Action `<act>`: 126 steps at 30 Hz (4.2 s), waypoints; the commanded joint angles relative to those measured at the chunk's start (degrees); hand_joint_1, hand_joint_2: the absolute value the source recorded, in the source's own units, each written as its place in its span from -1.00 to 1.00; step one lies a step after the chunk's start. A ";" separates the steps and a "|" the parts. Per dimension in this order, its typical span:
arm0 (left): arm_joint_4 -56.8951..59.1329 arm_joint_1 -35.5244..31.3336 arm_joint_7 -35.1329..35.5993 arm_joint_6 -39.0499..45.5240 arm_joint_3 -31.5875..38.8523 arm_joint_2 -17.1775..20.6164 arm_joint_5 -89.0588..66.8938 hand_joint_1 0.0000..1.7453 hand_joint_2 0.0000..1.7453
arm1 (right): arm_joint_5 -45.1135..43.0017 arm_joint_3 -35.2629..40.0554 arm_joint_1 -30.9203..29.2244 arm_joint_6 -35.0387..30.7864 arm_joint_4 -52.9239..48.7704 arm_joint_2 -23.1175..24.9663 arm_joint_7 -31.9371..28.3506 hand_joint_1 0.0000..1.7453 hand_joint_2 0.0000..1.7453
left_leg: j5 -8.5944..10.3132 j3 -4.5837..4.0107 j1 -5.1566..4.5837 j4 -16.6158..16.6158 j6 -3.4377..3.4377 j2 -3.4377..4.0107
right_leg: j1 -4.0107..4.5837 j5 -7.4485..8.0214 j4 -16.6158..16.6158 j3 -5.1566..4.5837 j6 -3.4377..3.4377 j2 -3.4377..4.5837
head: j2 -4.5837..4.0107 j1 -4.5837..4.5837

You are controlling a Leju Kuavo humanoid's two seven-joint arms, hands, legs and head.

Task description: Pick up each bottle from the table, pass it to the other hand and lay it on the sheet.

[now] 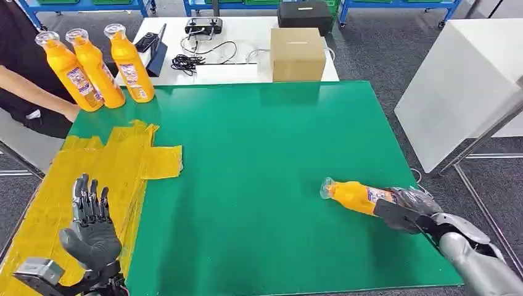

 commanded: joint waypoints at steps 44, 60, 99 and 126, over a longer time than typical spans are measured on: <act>1.45 -2.94 5.82 -3.45 -13.88 0.11 3.95 -1.00 1.00 | 4.63 18.79 -10.27 -21.33 -5.05 40.36 2.22 1.00 1.00 | 0.15 -0.64 0.08 -0.07 -0.18 0.13 | 0.03 0.03 0.23 -0.78 -0.02 0.12 | 0.00 0.00; 0.32 -2.14 5.98 -2.84 -11.71 -0.27 8.51 -1.00 1.00 | 8.43 25.12 -7.66 -26.40 -4.89 44.39 1.12 1.00 1.00 | 0.13 -0.62 0.12 -0.07 -0.20 0.14 | 0.05 0.01 0.22 -0.79 -0.04 0.13 | 0.00 0.00; -1.98 -0.20 8.76 -13.87 -10.50 1.29 16.57 -1.00 1.00 | 3.35 35.97 -9.05 -19.75 5.64 46.18 -0.71 1.00 1.00 | 0.19 -0.64 0.12 -0.12 -0.19 -0.06 | 0.05 0.00 0.16 -0.76 -0.04 -0.08 | 0.00 0.00; 0.21 -1.39 10.04 -17.38 -15.07 4.97 4.33 1.00 1.00 | 7.87 36.21 -10.32 -18.77 8.03 46.74 1.86 1.00 1.00 | 0.19 -0.68 0.10 -0.08 -0.18 -0.04 | 0.03 -0.02 0.21 -0.82 -0.03 -0.09 | 0.00 0.00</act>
